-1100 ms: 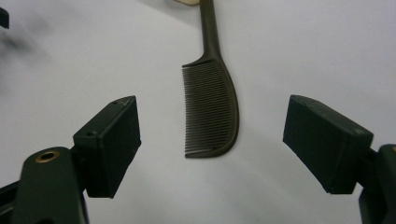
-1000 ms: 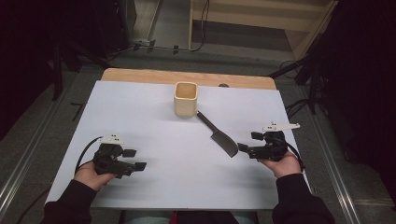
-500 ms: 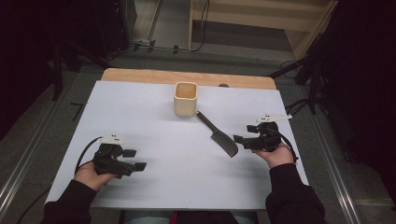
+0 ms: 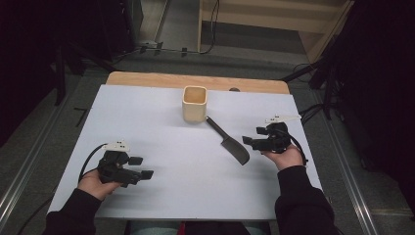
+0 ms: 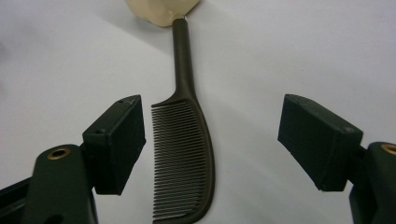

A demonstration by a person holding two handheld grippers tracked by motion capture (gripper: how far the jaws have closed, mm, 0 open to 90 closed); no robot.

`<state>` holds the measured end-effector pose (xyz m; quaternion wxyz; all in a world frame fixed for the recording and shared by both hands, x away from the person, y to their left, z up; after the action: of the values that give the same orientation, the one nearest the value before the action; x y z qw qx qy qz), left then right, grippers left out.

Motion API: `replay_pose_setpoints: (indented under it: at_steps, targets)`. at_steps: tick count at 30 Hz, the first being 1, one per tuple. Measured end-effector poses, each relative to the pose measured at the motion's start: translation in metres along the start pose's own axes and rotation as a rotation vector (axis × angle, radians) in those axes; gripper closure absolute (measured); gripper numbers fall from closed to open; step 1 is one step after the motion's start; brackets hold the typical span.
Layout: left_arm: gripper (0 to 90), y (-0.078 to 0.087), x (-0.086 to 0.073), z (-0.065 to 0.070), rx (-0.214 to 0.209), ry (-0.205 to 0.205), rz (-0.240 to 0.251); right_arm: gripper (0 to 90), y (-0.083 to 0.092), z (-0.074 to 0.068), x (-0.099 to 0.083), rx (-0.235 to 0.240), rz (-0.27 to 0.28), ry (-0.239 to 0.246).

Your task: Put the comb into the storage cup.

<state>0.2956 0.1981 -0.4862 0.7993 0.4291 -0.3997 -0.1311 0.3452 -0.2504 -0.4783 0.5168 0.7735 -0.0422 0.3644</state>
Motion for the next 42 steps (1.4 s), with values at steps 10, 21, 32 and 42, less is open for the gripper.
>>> replay_pose_setpoints:
  at_steps: [10, 21, 32, 42]
  targets:
    - [25.3, 0.0, 0.0, 0.0, -0.001, -0.001, 0.0, 21.8, -0.01, 0.01, 0.008, -0.012, -0.008, -0.02]
    - [25.3, 0.0, 0.0, -0.001, 0.002, 0.003, -0.002, 23.2, -0.017, 0.018, 0.017, -0.029, -0.008, -0.035]
    - [25.3, 0.001, 0.0, -0.001, 0.004, 0.001, 0.0, 80.2, -0.019, 0.023, 0.015, -0.053, -0.075, -0.072]
    - [25.3, 0.001, 0.0, -0.001, 0.003, 0.002, 0.002, 87.6, -0.034, 0.026, -0.001, -0.01, -0.121, -0.081]
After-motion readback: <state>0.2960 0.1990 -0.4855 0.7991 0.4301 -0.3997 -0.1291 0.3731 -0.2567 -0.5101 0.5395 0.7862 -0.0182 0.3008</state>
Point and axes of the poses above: each handheld gripper's, and its own axes: y roughly backward along the jaws, x roughly out of its top, z roughly to its right, the point moved 3 cm from there along -y, roughly forward along the jaws, and after that the axes turned 9 degrees about -z, right-handed, at the moved point
